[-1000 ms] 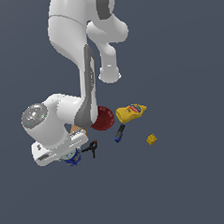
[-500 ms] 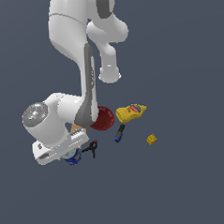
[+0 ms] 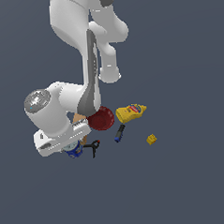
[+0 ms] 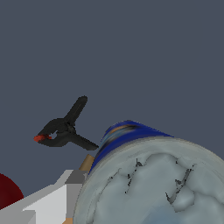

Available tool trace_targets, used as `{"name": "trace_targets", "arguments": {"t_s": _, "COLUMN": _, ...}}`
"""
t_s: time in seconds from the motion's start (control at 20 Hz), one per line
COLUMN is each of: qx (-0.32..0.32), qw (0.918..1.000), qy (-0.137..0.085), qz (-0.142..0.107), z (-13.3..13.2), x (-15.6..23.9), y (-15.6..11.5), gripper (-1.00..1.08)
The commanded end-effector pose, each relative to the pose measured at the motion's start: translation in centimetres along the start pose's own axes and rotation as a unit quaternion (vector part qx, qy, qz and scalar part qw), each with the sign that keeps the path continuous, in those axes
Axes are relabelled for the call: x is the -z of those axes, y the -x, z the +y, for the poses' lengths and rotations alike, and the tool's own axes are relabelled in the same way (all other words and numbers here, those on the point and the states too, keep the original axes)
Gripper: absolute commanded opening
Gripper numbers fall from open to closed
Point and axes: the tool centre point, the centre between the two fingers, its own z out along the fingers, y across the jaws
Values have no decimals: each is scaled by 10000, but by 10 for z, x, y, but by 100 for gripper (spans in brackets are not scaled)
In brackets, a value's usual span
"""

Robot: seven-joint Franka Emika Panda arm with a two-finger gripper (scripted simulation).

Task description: Pick up a designated object from a clutter of objects.

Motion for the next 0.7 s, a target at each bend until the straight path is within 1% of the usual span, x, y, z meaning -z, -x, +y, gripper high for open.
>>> {"name": "trace_targets", "arguments": {"t_s": 0.0, "qx": 3, "qw": 10000, "qy": 17, "qz": 18, "z": -8, "x": 15, "y": 4, "gripper": -100}}
{"name": "trace_targets", "arguments": {"t_s": 0.65, "qx": 4, "qw": 10000, "qy": 16, "qz": 21, "z": -72, "x": 98, "y": 43, "gripper": -100}}
